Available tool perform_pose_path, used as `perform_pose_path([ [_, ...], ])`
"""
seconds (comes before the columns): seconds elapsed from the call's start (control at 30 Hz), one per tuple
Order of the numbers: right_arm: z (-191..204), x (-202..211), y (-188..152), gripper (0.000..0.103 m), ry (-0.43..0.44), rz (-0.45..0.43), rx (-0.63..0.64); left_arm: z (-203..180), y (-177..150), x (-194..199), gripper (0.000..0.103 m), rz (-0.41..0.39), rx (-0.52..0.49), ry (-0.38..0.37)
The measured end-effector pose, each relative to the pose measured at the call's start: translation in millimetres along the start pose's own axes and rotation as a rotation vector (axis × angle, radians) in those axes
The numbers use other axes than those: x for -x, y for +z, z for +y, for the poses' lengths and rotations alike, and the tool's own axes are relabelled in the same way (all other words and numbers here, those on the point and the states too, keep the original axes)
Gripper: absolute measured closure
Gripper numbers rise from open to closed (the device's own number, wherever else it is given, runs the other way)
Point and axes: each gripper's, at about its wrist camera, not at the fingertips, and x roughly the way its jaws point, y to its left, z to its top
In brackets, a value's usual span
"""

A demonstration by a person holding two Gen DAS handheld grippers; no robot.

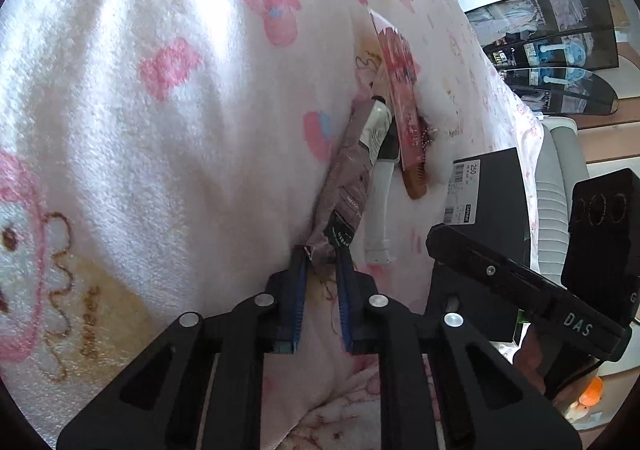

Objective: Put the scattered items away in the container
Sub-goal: 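Move the left gripper down to the brown-and-white hand cream tube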

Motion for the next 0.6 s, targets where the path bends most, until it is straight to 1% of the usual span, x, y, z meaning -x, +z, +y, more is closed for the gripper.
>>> perform_pose_path([
  [0.13,-2.9,-7.8,14.2,0.079,0.020,-0.004,-0.008,6.0,10.9,26.2,0.093,-0.077,0.019,0.034],
  [0.17,0.3,-10.2,18.1,0.079,0.024,0.001,0.000,8.9,13.7,35.9,0.093,-0.106,0.022,0.048],
  [0.23,10.9,-13.8,25.6,0.079,0.029,0.010,0.029,17.1,19.2,53.4,0.098,-0.156,0.027,0.079],
  [0.3,22.3,-14.0,29.9,0.079,0.031,0.006,0.065,29.1,25.3,65.1,0.098,-0.180,0.058,0.078],
  [0.43,32.1,-19.6,36.6,0.078,0.047,0.008,0.074,40.6,26.8,66.7,0.096,-0.160,0.091,0.022],
  [0.5,30.6,-25.5,40.6,0.078,0.040,0.017,0.057,38.3,23.0,58.1,0.085,-0.129,0.080,-0.007],
  [0.57,26.7,-29.0,42.4,0.078,0.022,0.022,0.037,34.0,18.0,46.9,0.076,-0.106,0.077,-0.015],
  [0.6,24.5,-30.3,43.0,0.078,0.017,0.024,0.029,28.0,14.8,37.8,0.076,-0.098,0.078,-0.021],
])
